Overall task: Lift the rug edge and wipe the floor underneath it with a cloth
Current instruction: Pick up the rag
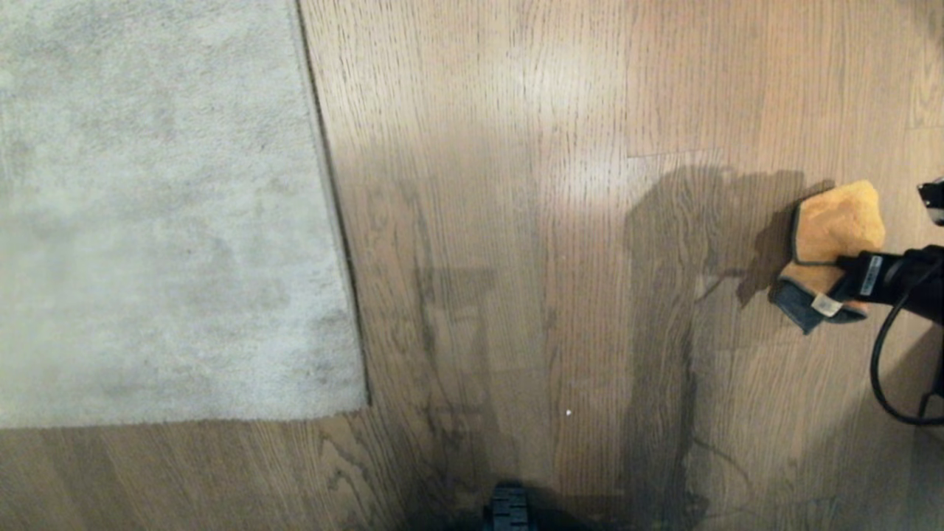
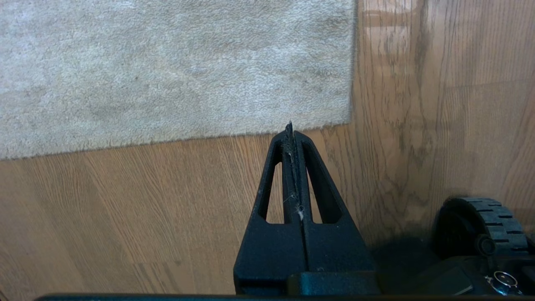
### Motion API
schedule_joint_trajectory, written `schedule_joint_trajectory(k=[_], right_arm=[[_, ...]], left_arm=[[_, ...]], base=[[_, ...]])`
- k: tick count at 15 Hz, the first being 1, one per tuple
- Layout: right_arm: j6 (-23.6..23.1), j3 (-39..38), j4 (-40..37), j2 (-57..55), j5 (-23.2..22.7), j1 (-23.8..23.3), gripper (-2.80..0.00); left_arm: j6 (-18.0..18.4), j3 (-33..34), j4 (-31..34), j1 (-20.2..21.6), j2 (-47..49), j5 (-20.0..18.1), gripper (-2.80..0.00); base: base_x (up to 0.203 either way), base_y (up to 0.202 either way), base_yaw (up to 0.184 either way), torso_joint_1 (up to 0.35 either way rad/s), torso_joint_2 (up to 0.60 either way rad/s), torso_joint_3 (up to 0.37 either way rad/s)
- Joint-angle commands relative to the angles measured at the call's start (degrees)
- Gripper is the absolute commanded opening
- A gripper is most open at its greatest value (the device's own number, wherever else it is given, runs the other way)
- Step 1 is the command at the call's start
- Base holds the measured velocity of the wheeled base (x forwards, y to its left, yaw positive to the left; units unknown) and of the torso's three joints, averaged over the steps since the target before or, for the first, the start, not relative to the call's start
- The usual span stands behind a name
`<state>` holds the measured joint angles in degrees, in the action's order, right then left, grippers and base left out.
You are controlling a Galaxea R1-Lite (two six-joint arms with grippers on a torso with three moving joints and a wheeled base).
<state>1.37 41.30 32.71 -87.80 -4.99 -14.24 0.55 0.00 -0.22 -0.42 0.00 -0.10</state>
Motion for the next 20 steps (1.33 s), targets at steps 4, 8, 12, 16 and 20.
schedule_joint_trajectory(k=[4, 8, 12, 16, 20], right_arm=[[-2.0, -5.2, 0.3, 7.3, -0.1, 0.4, -2.8], [-3.5, -10.9, 0.3, 12.6, -0.1, 0.4, -2.8], [-5.1, -19.3, -0.4, 22.2, -0.1, 0.9, -2.8], [-8.0, -26.9, -0.6, 32.0, -0.1, 1.5, -2.8], [-9.4, -33.3, -2.3, 42.7, 0.0, 5.4, -2.8]], left_arm=[[0.1, 0.0, 0.0, 0.0, 0.0, 0.0, -2.8], [0.0, 0.0, 0.0, 0.0, 0.0, 0.0, -2.8], [0.0, 0.0, 0.0, 0.0, 0.0, 0.0, -2.8], [0.0, 0.0, 0.0, 0.0, 0.0, 0.0, -2.8], [0.0, 0.0, 0.0, 0.0, 0.0, 0.0, -2.8]], base=[[0.0, 0.0, 0.0, 0.0, 0.0, 0.0], [0.0, 0.0, 0.0, 0.0, 0.0, 0.0], [0.0, 0.0, 0.0, 0.0, 0.0, 0.0], [0.0, 0.0, 0.0, 0.0, 0.0, 0.0], [0.0, 0.0, 0.0, 0.0, 0.0, 0.0]])
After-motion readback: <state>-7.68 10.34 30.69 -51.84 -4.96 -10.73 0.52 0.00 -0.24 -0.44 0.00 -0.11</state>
